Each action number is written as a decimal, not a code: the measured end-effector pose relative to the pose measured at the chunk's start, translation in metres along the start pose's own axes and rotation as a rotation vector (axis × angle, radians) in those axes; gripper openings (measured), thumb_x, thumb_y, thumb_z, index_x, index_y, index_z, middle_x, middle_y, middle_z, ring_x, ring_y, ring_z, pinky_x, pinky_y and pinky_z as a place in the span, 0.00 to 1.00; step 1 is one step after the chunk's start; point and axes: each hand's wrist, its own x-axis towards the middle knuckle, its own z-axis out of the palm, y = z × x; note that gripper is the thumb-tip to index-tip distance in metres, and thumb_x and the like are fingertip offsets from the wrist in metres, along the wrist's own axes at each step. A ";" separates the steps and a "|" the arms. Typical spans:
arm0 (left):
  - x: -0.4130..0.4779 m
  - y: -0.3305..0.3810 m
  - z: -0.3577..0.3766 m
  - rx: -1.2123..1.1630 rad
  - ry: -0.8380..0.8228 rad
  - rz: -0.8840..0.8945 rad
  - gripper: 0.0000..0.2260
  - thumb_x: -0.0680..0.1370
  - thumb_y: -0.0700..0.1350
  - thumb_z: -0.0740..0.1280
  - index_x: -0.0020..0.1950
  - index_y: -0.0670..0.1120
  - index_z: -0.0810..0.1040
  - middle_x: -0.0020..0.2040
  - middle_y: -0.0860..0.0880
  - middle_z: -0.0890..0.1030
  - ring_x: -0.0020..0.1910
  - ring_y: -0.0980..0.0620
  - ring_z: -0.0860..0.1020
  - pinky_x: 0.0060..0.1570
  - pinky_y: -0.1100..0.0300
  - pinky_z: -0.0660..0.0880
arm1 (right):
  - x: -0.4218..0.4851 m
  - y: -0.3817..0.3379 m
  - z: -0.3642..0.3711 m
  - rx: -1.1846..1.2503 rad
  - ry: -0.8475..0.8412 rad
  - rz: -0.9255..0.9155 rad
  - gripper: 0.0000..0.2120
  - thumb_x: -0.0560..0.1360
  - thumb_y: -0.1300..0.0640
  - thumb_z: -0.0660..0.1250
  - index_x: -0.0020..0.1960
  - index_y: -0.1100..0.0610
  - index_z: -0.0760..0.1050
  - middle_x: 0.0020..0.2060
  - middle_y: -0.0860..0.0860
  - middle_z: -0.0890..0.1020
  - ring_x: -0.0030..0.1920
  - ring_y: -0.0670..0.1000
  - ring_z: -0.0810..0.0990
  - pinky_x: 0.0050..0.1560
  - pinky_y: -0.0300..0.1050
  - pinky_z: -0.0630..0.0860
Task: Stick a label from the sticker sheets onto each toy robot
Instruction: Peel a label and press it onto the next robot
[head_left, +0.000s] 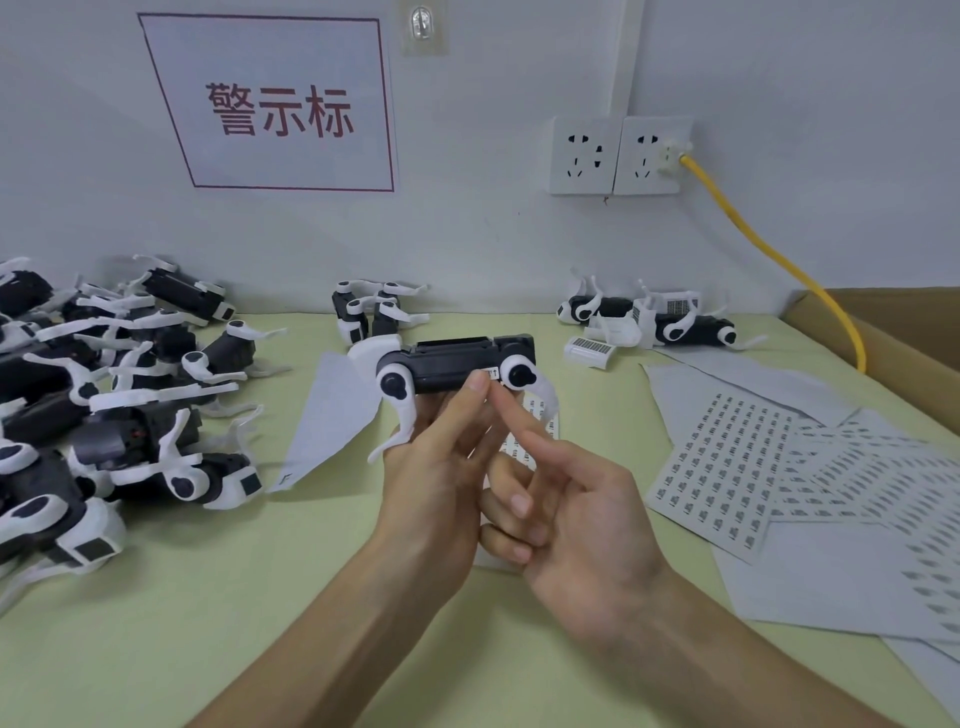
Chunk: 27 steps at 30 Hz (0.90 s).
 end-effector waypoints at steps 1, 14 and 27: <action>0.000 0.000 0.000 0.002 0.008 0.003 0.06 0.77 0.55 0.72 0.43 0.56 0.81 0.54 0.47 0.86 0.36 0.50 0.80 0.21 0.59 0.72 | 0.000 0.000 0.000 -0.002 -0.003 0.003 0.20 0.77 0.54 0.60 0.64 0.46 0.82 0.26 0.50 0.66 0.26 0.47 0.57 0.29 0.43 0.56; 0.008 -0.007 -0.003 -0.073 0.088 0.096 0.03 0.77 0.48 0.73 0.48 0.52 0.80 0.52 0.49 0.85 0.55 0.54 0.86 0.62 0.49 0.74 | -0.001 -0.002 -0.001 -0.026 -0.024 0.014 0.21 0.76 0.53 0.60 0.66 0.46 0.81 0.27 0.50 0.66 0.28 0.48 0.56 0.30 0.43 0.57; 0.012 -0.015 -0.003 -0.035 0.248 0.225 0.02 0.77 0.44 0.75 0.46 0.49 0.83 0.46 0.52 0.88 0.52 0.52 0.87 0.53 0.60 0.77 | -0.001 -0.003 -0.002 -0.031 0.006 0.000 0.22 0.74 0.53 0.60 0.65 0.50 0.82 0.28 0.50 0.63 0.28 0.49 0.55 0.31 0.44 0.53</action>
